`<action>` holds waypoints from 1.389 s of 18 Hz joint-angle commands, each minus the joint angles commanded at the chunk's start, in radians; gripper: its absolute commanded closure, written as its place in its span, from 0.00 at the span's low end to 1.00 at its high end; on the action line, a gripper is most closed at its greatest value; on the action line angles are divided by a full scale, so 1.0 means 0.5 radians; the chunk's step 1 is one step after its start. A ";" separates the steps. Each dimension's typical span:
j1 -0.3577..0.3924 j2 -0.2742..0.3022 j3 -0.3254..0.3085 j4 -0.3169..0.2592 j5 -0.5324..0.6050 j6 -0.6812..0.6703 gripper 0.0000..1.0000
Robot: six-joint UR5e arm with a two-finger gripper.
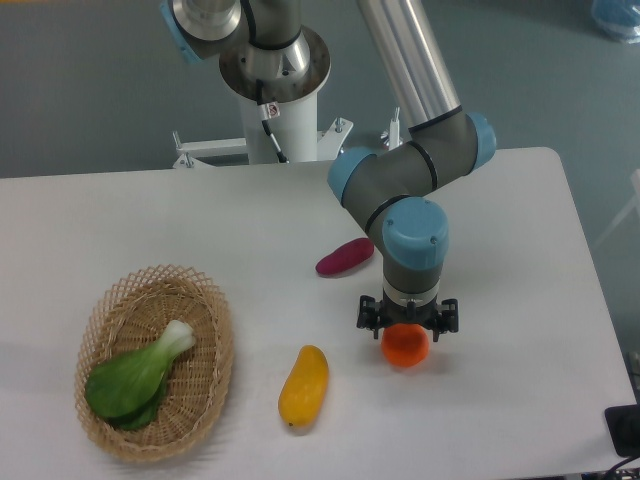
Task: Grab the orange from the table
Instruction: 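Close the gripper around the orange tangerine, then lift the held tangerine up off the table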
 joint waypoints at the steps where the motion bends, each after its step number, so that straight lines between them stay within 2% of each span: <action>1: 0.000 -0.006 0.003 0.009 0.006 -0.013 0.00; 6: -0.003 -0.022 0.015 0.009 0.009 -0.019 0.00; 8: -0.003 -0.019 0.009 0.009 0.009 -0.022 0.11; 13: -0.003 -0.009 -0.003 0.006 0.009 -0.019 0.19; 16: -0.003 -0.003 -0.003 0.006 0.012 -0.022 0.29; 18: -0.003 0.000 0.003 0.006 0.012 -0.019 0.32; 20: 0.000 0.030 0.031 -0.003 0.015 -0.001 0.32; 23: 0.009 0.076 0.138 -0.027 0.018 0.015 0.33; 25: 0.034 0.138 0.178 -0.119 0.012 0.085 0.33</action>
